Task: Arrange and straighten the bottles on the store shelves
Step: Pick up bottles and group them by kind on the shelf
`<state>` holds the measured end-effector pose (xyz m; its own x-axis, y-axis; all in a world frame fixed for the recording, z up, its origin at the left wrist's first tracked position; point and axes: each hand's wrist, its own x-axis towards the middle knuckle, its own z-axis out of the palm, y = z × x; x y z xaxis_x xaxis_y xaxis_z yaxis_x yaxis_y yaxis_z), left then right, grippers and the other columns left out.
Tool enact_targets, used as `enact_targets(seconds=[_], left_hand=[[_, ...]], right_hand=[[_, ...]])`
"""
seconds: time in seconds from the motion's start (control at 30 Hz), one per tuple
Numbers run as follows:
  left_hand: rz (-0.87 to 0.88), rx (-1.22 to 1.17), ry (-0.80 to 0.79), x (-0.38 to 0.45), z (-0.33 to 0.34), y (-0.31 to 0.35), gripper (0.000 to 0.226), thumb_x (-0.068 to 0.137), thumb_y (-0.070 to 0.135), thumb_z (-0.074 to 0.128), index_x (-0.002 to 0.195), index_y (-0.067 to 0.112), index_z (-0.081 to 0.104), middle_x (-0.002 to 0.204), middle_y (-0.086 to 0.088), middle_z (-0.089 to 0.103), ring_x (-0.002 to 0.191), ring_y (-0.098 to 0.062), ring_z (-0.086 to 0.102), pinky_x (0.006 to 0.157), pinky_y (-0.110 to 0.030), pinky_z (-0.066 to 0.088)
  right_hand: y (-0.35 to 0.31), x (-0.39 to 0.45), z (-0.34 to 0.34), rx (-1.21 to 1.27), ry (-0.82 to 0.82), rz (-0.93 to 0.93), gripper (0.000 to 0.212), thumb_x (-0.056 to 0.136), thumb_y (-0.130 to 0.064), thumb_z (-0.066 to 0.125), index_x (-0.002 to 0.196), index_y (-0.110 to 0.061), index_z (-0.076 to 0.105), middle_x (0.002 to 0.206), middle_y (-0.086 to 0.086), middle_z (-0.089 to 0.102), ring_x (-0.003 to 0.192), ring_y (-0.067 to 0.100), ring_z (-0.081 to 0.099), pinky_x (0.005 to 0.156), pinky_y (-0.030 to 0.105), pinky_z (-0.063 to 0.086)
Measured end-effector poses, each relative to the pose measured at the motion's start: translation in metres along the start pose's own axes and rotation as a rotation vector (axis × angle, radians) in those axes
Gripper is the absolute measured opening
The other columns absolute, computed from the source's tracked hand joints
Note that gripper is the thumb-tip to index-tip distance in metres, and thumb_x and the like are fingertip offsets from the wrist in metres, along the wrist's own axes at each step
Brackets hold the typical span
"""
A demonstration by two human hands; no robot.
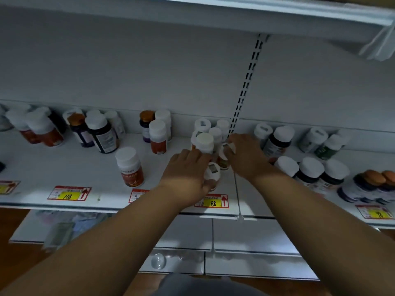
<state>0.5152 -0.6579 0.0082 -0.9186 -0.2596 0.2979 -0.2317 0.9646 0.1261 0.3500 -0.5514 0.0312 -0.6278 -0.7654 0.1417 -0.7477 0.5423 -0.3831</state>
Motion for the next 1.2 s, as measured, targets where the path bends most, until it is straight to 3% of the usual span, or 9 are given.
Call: enact_targets(seconds=[0.13, 0.3, 0.4, 0.53, 0.7, 0.8, 0.9, 1.03, 1.2], left_hand=[[-0.005, 0.048, -0.152, 0.017, 0.003, 0.008, 0.065, 0.088, 0.058, 0.050, 0.140, 0.020, 0.038, 0.128, -0.005, 0.054, 0.112, -0.029, 0.050, 0.090, -0.039, 0.037], [0.016, 0.111, -0.196, 0.017, 0.014, 0.009, 0.061, 0.090, 0.052, 0.045, 0.138, 0.014, 0.042, 0.124, -0.010, 0.057, 0.106, -0.033, 0.053, 0.083, -0.038, 0.038], [0.026, 0.107, -0.178, 0.017, 0.013, 0.011, 0.065, 0.088, 0.052, 0.036, 0.138, 0.011, 0.044, 0.121, -0.013, 0.060, 0.102, -0.034, 0.054, 0.081, -0.039, 0.039], [0.018, 0.095, -0.190, 0.015, 0.014, 0.010, 0.063, 0.093, 0.048, 0.047, 0.145, 0.015, 0.034, 0.135, -0.009, 0.051, 0.115, -0.031, 0.048, 0.091, -0.038, 0.036], [0.025, 0.103, -0.215, 0.015, 0.011, 0.010, 0.062, 0.092, 0.049, 0.049, 0.142, 0.016, 0.037, 0.133, -0.009, 0.052, 0.114, -0.031, 0.049, 0.088, -0.037, 0.037], [0.049, 0.076, -0.197, 0.013, 0.007, 0.009, 0.062, 0.084, 0.050, 0.057, 0.132, 0.011, 0.051, 0.119, -0.012, 0.060, 0.101, -0.035, 0.056, 0.081, -0.040, 0.042], [0.067, 0.037, -0.038, 0.010, 0.002, 0.017, 0.058, 0.075, 0.043, 0.061, 0.118, 0.005, 0.061, 0.098, -0.015, 0.060, 0.085, -0.035, 0.056, 0.071, -0.040, 0.043], [0.104, -0.067, 0.078, 0.018, -0.017, 0.054, 0.054, 0.073, 0.040, 0.053, 0.117, 0.010, 0.061, 0.101, -0.011, 0.060, 0.090, -0.032, 0.055, 0.073, -0.038, 0.046], [0.124, -0.162, 0.073, 0.037, -0.032, 0.108, 0.051, 0.076, 0.044, 0.052, 0.119, 0.018, 0.058, 0.108, -0.006, 0.060, 0.098, -0.028, 0.055, 0.081, -0.037, 0.048]], right_hand=[[0.002, 0.004, 0.004, 0.102, -0.095, 0.023, 0.021, 0.089, -0.030, 0.060, 0.100, -0.019, 0.045, 0.097, -0.001, 0.053, 0.088, 0.022, 0.055, 0.070, 0.030, 0.037], [0.007, -0.020, -0.001, 0.058, -0.071, 0.008, 0.025, 0.090, -0.029, 0.062, 0.108, -0.017, 0.050, 0.099, -0.005, 0.050, 0.085, 0.013, 0.047, 0.068, 0.026, 0.029], [0.004, -0.044, 0.002, 0.097, -0.125, 0.028, 0.025, 0.088, -0.027, 0.063, 0.107, -0.020, 0.049, 0.097, -0.005, 0.048, 0.085, 0.014, 0.049, 0.065, 0.026, 0.030], [-0.001, -0.058, 0.008, 0.119, -0.101, 0.033, 0.026, 0.088, -0.025, 0.062, 0.110, -0.018, 0.049, 0.096, -0.004, 0.044, 0.082, 0.012, 0.045, 0.063, 0.027, 0.030], [-0.003, -0.062, 0.010, 0.094, -0.074, 0.025, 0.031, 0.088, -0.025, 0.061, 0.115, -0.015, 0.049, 0.100, 0.001, 0.047, 0.084, 0.019, 0.051, 0.064, 0.029, 0.035], [-0.007, -0.072, 0.008, 0.027, 0.010, -0.017, 0.037, 0.085, -0.025, 0.063, 0.117, -0.011, 0.054, 0.104, 0.010, 0.054, 0.085, 0.031, 0.057, 0.065, 0.031, 0.041], [-0.007, -0.084, -0.011, 0.061, 0.181, -0.010, 0.037, 0.084, -0.025, 0.064, 0.116, -0.007, 0.060, 0.108, 0.015, 0.059, 0.090, 0.032, 0.061, 0.072, 0.030, 0.046], [0.001, -0.099, -0.057, 0.123, 0.285, 0.057, 0.028, 0.089, -0.020, 0.059, 0.116, -0.012, 0.060, 0.112, 0.007, 0.058, 0.094, 0.014, 0.052, 0.073, 0.022, 0.034], [0.020, -0.111, -0.103, 0.207, 0.373, 0.010, 0.013, 0.088, -0.018, 0.060, 0.100, -0.017, 0.064, 0.098, -0.002, 0.060, 0.086, 0.006, 0.053, 0.069, 0.013, 0.038]])
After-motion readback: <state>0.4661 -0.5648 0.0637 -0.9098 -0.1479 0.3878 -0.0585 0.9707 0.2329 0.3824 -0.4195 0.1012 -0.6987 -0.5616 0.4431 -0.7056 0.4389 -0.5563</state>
